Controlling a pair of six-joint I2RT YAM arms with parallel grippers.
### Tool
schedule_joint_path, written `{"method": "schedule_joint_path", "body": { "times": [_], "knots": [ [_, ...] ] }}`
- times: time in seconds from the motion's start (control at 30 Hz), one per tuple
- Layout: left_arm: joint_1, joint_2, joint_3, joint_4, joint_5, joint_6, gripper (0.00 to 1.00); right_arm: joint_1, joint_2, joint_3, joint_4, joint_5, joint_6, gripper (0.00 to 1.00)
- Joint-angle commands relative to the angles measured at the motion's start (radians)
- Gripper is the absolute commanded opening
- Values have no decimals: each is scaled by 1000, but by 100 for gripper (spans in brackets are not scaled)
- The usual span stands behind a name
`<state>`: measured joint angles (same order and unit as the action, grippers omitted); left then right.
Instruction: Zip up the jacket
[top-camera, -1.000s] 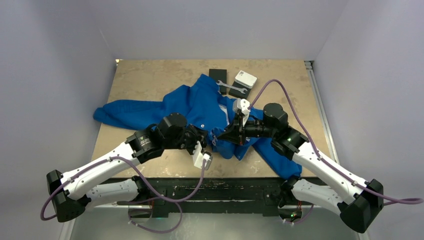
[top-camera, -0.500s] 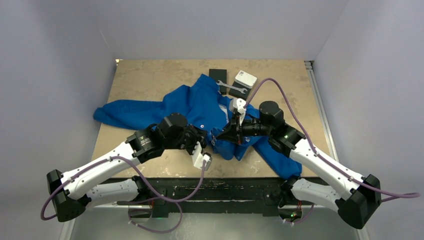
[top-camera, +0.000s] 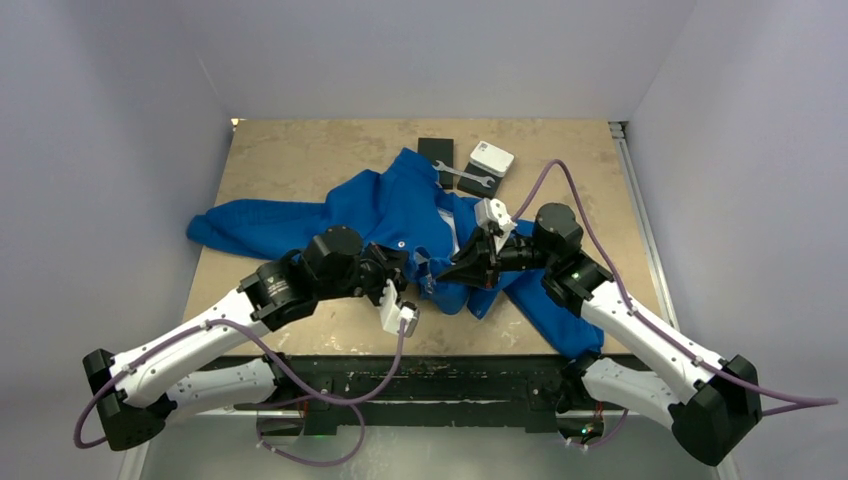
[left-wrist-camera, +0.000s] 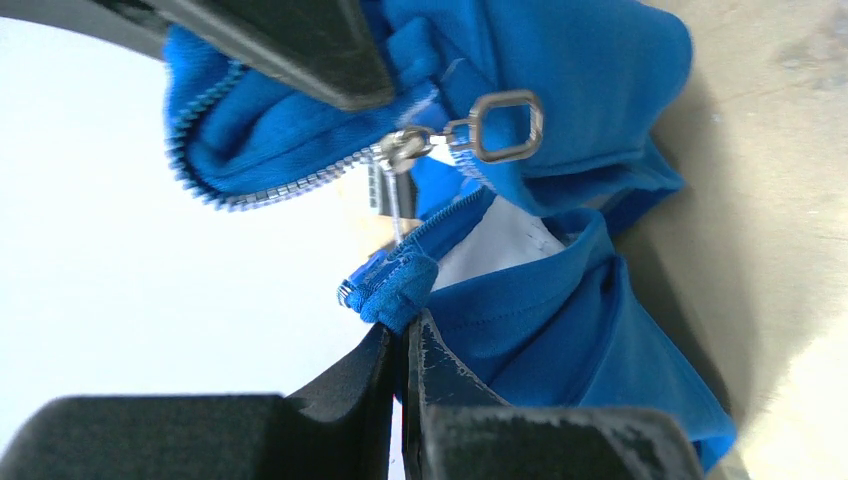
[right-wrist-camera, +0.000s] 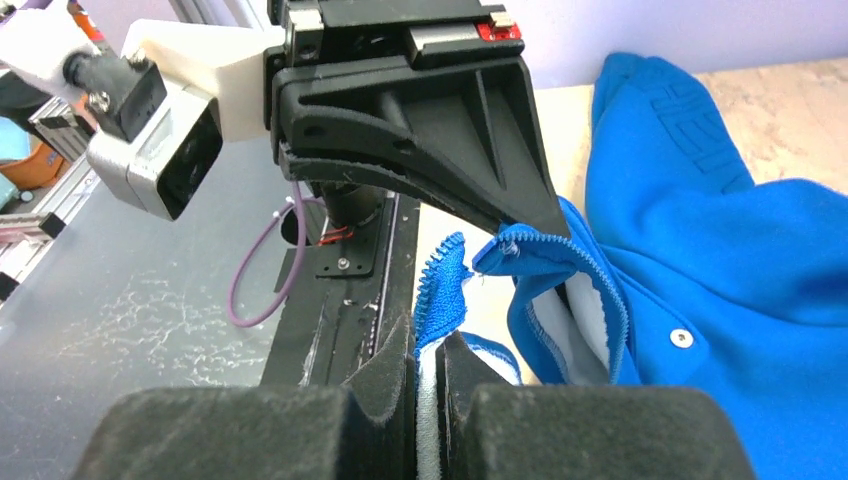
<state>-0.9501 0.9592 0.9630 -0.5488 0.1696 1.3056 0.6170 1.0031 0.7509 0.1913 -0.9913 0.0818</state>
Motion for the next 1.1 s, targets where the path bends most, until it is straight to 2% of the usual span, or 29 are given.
{"method": "schedule_joint_path", "body": {
  "times": [0.0,0.17,0.23,0.4,0.57,0.73,1.07],
  "knots": [
    [2,-48,47,124,-10,82,0,-5,-6,52,64,-48,-34,0],
    [2,-22,111,145,9,246,0,-4,10,160,-57,5,-170,0],
    [2,-22,134,122,24,327,0,-4,3,185,-51,12,-178,0],
    [0,15,238,45,24,408,0,-7,-23,163,38,45,-152,0],
    [-23,34,261,11,-66,461,0,-17,-65,105,142,126,-95,0],
    [-65,23,207,32,-214,598,0,-19,-86,54,276,180,24,0],
    [-82,25,187,88,-246,602,0,-18,-92,-10,345,133,60,0]
  ]
}}
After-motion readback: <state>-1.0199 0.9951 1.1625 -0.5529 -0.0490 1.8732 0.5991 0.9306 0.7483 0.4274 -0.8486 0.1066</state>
